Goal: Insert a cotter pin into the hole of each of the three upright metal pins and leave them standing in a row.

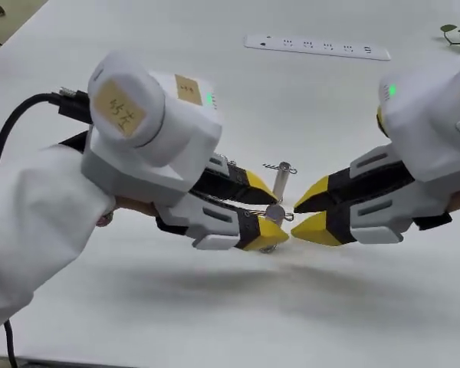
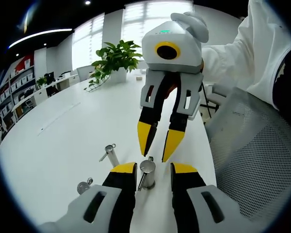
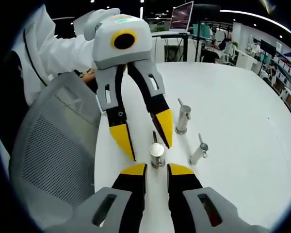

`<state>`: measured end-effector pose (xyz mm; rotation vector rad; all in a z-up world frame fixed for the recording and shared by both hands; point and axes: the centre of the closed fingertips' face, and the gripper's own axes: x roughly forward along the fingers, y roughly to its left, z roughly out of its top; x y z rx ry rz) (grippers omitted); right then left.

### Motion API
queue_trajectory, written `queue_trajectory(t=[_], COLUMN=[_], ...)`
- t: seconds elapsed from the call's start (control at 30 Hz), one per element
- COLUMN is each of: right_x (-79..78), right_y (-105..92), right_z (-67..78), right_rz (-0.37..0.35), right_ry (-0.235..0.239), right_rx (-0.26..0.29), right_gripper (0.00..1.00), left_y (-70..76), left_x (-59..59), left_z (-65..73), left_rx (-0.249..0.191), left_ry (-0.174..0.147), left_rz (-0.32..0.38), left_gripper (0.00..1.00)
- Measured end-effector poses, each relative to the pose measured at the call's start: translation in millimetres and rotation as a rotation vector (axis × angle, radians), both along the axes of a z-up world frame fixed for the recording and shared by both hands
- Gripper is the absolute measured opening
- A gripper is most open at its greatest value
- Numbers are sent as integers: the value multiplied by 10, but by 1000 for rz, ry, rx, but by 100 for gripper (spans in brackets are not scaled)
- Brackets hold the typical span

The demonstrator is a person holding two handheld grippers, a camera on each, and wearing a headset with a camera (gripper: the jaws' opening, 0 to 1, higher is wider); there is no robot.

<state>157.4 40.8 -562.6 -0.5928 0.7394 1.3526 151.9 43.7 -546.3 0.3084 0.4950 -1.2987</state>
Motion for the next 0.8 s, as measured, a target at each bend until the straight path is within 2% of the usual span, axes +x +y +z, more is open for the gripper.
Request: queue_trajectory(t=[0.1, 0.2, 0.27, 0.37, 0.6, 0.67, 0.8], right_x=[4, 9, 18, 29, 22, 19, 17], right_y=[25, 51, 79, 116, 204, 224, 247], right_z=[-20, -24, -19, -19, -53, -72, -105], right_rz=[-3, -10, -13, -15, -10, -8, -3], right_ry=[-2, -1, -3, -3, 0, 0, -6], right_rx=[-4, 1, 6, 10, 10, 9, 3], right_gripper=[13, 15, 16, 17, 19, 19, 18], left_y=[17, 27, 54, 78, 134, 136, 133], left_x=[-42, -117, -147, -151, -192, -205, -265], left_z=[15, 2, -19, -28, -138, -142, -150], left_rx=[-15, -48, -48, -68, -52, -54, -57], left_ry=[3, 53, 48, 41, 60, 72, 89], left_rz=[4, 15, 16, 58, 92, 100, 92], left_gripper=[37, 50, 56, 66, 95, 99, 99])
